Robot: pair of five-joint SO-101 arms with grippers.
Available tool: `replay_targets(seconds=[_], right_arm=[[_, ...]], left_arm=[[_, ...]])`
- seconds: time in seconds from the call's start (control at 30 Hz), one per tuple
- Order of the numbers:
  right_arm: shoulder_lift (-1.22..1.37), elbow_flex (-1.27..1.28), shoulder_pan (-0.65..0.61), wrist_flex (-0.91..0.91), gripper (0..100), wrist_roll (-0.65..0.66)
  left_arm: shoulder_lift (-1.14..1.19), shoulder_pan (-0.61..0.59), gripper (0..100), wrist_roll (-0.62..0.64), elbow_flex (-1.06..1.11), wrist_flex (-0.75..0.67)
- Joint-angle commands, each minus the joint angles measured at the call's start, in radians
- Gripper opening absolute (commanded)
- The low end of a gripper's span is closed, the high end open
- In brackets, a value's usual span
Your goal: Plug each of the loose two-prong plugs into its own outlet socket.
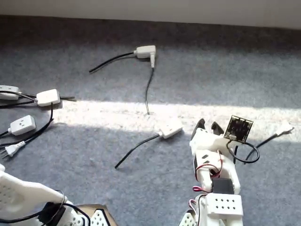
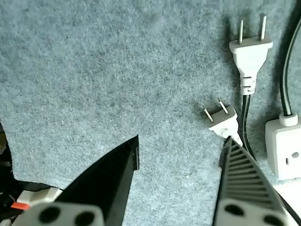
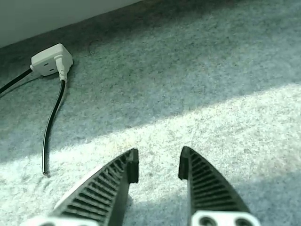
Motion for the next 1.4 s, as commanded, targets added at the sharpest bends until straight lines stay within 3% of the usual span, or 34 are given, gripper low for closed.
replay_targets(seconds=[0.0,0.17,0.33,0.4,0.57,0.9,1.13,1.2,1.37], right_arm=[[-0.005,0.030,-0.010,-0.015,15.2,-0.005],[-0.005,0.030,-0.010,-0.015,15.2,-0.005],[-0.005,0.030,-0.010,-0.015,15.2,-0.005],[-0.005,0.030,-0.010,-0.015,15.2,-0.005],[-0.005,0.030,-0.010,-0.015,15.2,-0.005],[-0.005,0.030,-0.010,-0.015,15.2,-0.005],[-0.005,0.030,-0.010,-0.015,15.2,-0.005],[-0.005,0.030,-0.010,-0.015,15.2,-0.005],[-0.005,0.030,-0.010,-0.015,15.2,-0.005]], left_arm=[[-0.047,0.033,28,0.028,-0.036,0.005],[-0.047,0.137,28,0.087,0.022,0.002],[-0.048,0.252,28,0.112,0.203,-0.158],[-0.048,0.254,28,0.124,0.265,-0.247],[-0.051,0.196,28,0.296,0.335,-0.414],[-0.048,0.191,28,0.305,0.351,-0.430],[-0.048,0.243,28,0.307,0.464,-0.569],[-0.048,0.243,24,0.328,0.486,-0.606],[-0.048,0.249,2,0.341,0.507,-0.634]])
